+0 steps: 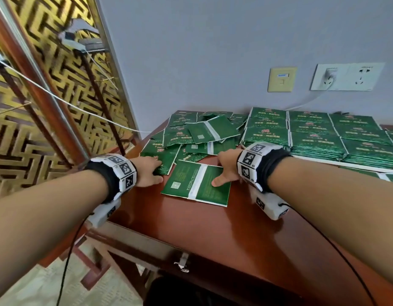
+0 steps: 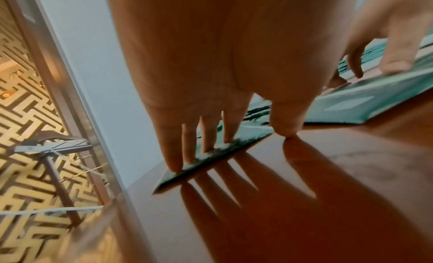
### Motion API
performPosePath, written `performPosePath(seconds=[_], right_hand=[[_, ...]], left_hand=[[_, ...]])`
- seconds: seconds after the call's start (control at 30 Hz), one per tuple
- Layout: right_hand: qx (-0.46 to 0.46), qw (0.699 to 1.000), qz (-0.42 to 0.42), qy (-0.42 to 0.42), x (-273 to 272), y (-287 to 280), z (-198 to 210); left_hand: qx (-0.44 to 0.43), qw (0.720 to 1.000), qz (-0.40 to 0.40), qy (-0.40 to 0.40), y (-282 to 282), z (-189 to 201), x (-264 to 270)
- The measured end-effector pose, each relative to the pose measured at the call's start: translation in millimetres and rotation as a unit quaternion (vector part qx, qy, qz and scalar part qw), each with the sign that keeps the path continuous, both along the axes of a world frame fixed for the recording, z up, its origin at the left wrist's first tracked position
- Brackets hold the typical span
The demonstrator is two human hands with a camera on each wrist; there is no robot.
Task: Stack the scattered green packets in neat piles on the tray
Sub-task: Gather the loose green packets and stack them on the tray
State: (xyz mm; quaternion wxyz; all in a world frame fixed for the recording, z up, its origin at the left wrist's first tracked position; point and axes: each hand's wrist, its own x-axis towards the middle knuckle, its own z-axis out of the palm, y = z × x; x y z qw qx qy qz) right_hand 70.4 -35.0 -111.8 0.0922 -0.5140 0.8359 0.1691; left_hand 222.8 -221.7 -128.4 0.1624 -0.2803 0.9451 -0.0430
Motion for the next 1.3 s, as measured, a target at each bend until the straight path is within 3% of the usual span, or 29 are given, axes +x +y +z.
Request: performPosePath(seconds=[0.2,0.33,0.57,0.8,0.97,1.1,1.2,1.3], right_hand=[[-0.002,0.998,0.016,-0.062,-9.8,-3.7,-2.9],[-0.028,0.993,-0.099,-0.058,-16.6,3.3,2.2],[-0.179,0.963,-0.191,-0.064,-44.1,37.0,30.9],[-0.247,0.953,-0.177,-0.014,-54.8,75.5,45.1],[-0.198,0.97,-0.143,0.016,-54.5,99.8,40.4],[-0.135,0.984,-0.109,-0.039,-47.9,121.5,31.6],[-0.08,0.988,-0.106,-0.08,-48.6,132.8,17.7],[-0.076,0.989,-0.122,-0.038,-59.7,133.9,1.2]], left_hand=[[0.008,0.999,-0.042,-0.031,18.6,15.8,4.2],[0.019,0.996,-0.077,-0.048,38.8,24.4,7.1],[0.047,0.986,-0.145,-0.065,81.6,35.9,1.9],[0.074,0.973,-0.207,-0.062,128.1,35.9,-28.7],[0.116,0.962,-0.246,-0.015,151.4,35.9,-56.6],[0.095,0.966,-0.239,0.037,151.6,28.2,-76.9],[0.066,0.975,-0.211,0.021,148.1,22.1,-86.7],[0.07,0.979,-0.191,-0.004,141.3,16.5,-94.4]])
